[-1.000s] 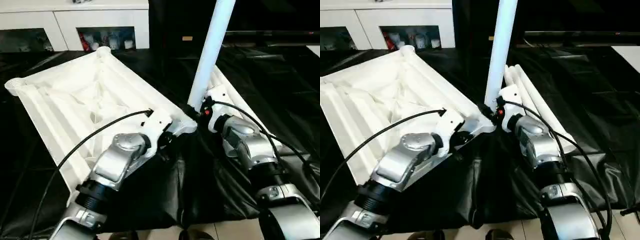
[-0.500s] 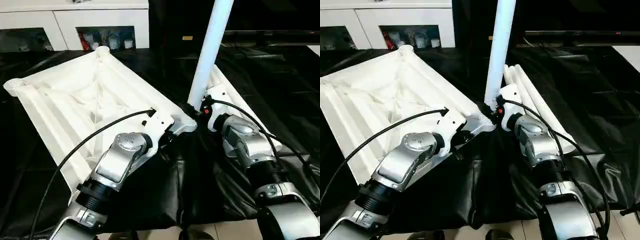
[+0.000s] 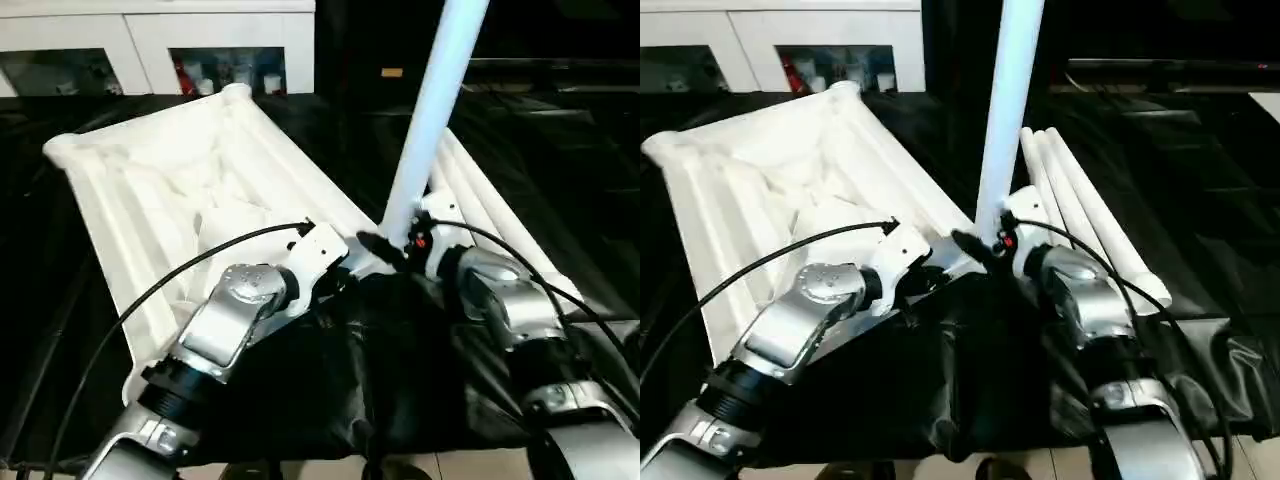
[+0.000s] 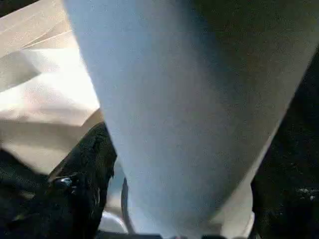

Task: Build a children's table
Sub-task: Insert table leg to table base

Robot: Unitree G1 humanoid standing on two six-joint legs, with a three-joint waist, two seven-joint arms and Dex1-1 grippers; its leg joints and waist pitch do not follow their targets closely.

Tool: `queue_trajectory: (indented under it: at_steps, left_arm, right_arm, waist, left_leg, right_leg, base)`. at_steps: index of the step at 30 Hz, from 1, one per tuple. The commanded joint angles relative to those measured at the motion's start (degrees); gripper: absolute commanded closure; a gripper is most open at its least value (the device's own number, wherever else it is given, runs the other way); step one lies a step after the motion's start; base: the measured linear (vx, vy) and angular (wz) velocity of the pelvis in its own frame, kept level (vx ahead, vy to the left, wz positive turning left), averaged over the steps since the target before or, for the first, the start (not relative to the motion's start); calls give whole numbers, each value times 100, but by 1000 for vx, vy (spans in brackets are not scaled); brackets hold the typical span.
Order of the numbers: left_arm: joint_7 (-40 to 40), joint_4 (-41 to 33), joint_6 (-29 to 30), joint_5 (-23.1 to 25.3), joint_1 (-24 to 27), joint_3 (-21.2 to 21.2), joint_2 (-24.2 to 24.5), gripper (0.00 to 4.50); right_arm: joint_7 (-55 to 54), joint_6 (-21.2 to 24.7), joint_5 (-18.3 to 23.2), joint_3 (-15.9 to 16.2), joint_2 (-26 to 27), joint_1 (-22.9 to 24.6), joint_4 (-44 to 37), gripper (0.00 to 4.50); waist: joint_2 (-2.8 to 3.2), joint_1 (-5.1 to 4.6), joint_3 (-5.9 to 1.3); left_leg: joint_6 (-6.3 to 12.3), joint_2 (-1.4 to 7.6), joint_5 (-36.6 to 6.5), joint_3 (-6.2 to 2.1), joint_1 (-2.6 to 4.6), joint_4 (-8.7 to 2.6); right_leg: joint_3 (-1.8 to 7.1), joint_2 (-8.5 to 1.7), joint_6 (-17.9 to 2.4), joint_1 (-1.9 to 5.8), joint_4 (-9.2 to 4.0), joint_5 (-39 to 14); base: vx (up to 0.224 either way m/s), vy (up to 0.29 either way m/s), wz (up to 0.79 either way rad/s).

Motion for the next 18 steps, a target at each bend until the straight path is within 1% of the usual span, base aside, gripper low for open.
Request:
queue_trajectory:
  at_steps: [1, 2, 3, 5, 7, 8, 9, 10, 11, 12, 13, 15, 17, 18]
  left_arm:
    - [-281, -251, -343, -191, -71, -151, -69, 450]
    - [-412, -271, -392, -255, -48, -129, -10, 450]
    - [-595, -298, -531, -302, -14, -140, 84, 450]
    - [-868, -337, -724, -374, 40, -155, 215, 450]
    - [-993, -368, -769, -421, 71, -154, 271, 450]
    - [-1332, -474, -851, -543, 157, -175, 445, 450]
    - [-1368, -484, -861, -554, 165, -179, 466, 450]
    - [-1368, -484, -861, -554, 165, -179, 466, 450]
    - [-1520, -528, -901, -600, 206, -199, 567, 450]
    - [-1670, -552, -967, -627, 243, -227, 670, 450]
    - [-1762, -556, -1010, -642, 269, -235, 731, 450]
    - [-1868, -555, -1060, -657, 296, -243, 796, 450]
    - [-2081, -596, -1079, -724, 360, -225, 914, 450]
    - [-2084, -597, -1079, -725, 361, -225, 916, 450]
  right_arm:
    - [434, 91, 69, 313, 18, 119, -232, 78]
    - [619, 105, 96, 348, -77, 190, -354, 78]
    - [843, 86, 109, 412, -198, 272, -484, 78]
    - [1169, 57, 101, 508, -372, 387, -658, 78]
    - [1316, 69, 88, 562, -451, 436, -731, 78]
    - [1600, 75, 46, 684, -631, 552, -899, 78]
    - [1630, 78, 43, 698, -652, 565, -920, 78]
    - [1630, 78, 43, 698, -652, 565, -920, 78]
    - [1740, 71, 25, 762, -735, 618, -1007, 78]
    - [1877, 62, 34, 816, -820, 675, -1106, 78]
    - [1961, 60, 45, 841, -868, 705, -1171, 78]
    - [2111, 60, 81, 877, -936, 749, -1276, 78]
    - [2307, 73, 142, 923, -1004, 803, -1418, 78]
    - [2311, 73, 143, 924, -1005, 804, -1420, 78]
  waist:
    - [-7, -5, -443]
    - [3, 2, -452]
    - [-4, 20, -445]
    - [1, 14, -452]
    - [3, 26, -448]
    - [-2, 32, -450]
    - [-6, 36, -450]
    - [2, 34, -454]
    - [9, 35, -452]
    - [-9, 42, -461]
    - [-1, 59, -461]
    - [-12, 62, -469]
    - [-10, 91, -467]
    - [-34, 87, -477]
  left_leg:
    - [663, 537, -525, -219, 150, -343]
    - [658, 540, -516, -221, 158, -337]
    - [659, 536, -569, -225, 150, -335]
    - [654, 538, -618, -226, 146, -337]
    - [620, 539, -672, -224, 152, -332]
    - [587, 540, -712, -226, 152, -334]
    - [577, 539, -725, -224, 151, -332]
    - [574, 548, -731, -226, 156, -336]
    - [573, 543, -759, -218, 165, -329]
    - [548, 538, -782, -220, 161, -328]
    - [538, 542, -786, -222, 166, -327]
    - [544, 537, -768, -215, 159, -317]
    - [519, 538, -804, -217, 163, -312]
    - [515, 532, -813, -212, 157, -306]
  right_leg:
    - [298, -560, -1713, 295, -289, 136]
    - [297, -567, -1726, 295, -285, 152]
    - [295, -565, -1709, 305, -304, 65]
    - [291, -564, -1705, 307, -299, -8]
    - [295, -567, -1694, 303, -300, -95]
    - [293, -571, -1701, 309, -305, -170]
    - [295, -572, -1690, 312, -306, -198]
    - [292, -565, -1686, 301, -292, -202]
    - [298, -561, -1701, 285, -304, -226]
    - [295, -558, -1679, 302, -301, -310]
    - [298, -564, -1663, 299, -298, -335]
    - [300, -559, -1651, 292, -296, -364]
    - [302, -565, -1626, 288, -298, -479]
    - [303, -565, -1619, 299, -299, -517]
  base:
    - [0, 0, 0]
    - [0, 0, 0]
    - [0, 0, 0]
    - [0, 0, 0]
    - [0, 0, 0]
    - [0, 0, 0]
    - [0, 0, 0]
    - [0, 0, 0]
    - [0, 0, 0]
    - [0, 0, 0]
    - [0, 0, 0]
    - [0, 0, 0]
    - [0, 0, 0]
    - [0, 0, 0]
